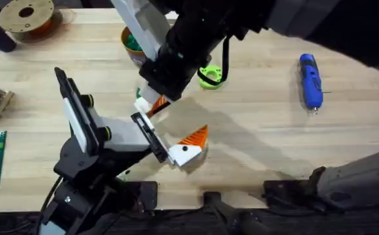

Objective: Pick up the gripper from the table and insert it into the empty holder that is missing its gripper. Then pick up a screw, insert it into the mounting hole, and use the screwdriver to tighten it. Finally, clean up the table by picking up the vegetable and placing it into the bucket.

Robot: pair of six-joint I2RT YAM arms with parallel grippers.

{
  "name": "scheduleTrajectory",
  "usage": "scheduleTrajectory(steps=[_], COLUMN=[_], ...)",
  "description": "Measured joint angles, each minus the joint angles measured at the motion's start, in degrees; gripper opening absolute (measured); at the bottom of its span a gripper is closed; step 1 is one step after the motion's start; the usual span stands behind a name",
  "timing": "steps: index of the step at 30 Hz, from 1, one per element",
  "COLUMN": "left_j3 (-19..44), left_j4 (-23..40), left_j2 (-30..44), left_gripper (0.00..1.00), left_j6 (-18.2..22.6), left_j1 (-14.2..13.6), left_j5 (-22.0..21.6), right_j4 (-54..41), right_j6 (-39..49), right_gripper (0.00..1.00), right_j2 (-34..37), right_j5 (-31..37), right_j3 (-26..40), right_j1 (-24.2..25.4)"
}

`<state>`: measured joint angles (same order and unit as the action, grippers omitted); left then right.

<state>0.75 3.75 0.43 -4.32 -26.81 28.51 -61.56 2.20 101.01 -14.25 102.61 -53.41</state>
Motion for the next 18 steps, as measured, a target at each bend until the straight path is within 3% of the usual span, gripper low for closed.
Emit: scheduleTrajectory(steps=[18], left_j3=[0.0], left_j4=[0.0], left_j2=[0.0], left_gripper=[0.987], left_j6=[0.4], left_j1=[0.0], left_j5=[0.0], right_j4=[-0.7], right_j6=[0.0], right_gripper=[0.007], right_j2=[0.0], right_j5=[1.4], right_j3=[0.0], right_j1=[-0.3])
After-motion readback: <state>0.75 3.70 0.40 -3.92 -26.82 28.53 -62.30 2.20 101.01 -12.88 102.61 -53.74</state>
